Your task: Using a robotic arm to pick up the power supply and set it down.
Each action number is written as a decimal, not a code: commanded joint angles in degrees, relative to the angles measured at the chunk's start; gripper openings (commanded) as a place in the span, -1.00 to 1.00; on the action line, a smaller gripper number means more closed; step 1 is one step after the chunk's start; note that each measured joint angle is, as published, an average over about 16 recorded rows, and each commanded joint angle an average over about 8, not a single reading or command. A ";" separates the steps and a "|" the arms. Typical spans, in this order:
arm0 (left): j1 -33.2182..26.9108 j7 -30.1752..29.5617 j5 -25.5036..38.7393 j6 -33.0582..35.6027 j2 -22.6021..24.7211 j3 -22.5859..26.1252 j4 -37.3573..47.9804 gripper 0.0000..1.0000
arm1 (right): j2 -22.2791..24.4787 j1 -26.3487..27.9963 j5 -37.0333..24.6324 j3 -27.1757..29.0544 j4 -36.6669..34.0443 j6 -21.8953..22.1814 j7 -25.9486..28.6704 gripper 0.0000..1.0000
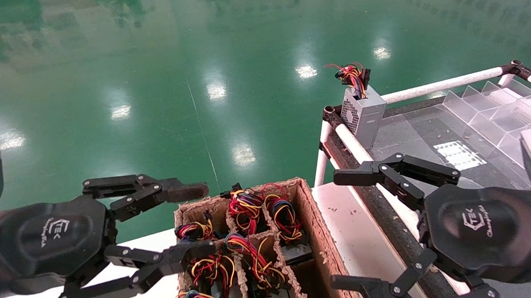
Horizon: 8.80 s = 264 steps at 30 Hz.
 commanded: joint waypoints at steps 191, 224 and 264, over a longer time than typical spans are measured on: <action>-0.01 0.03 -0.03 -0.02 -0.02 0.05 0.03 1.00 | -26.85 29.29 -31.21 1.98 -25.65 42.11 -48.23 -1.00; -0.01 0.03 -0.04 -0.03 -0.03 0.06 0.03 1.00 | -24.55 39.24 -29.58 8.11 -69.65 46.69 -77.89 -1.00; -0.01 0.04 -0.05 -0.03 -0.03 0.07 0.03 1.00 | -30.09 37.00 -31.94 6.35 -74.13 42.82 -83.63 1.00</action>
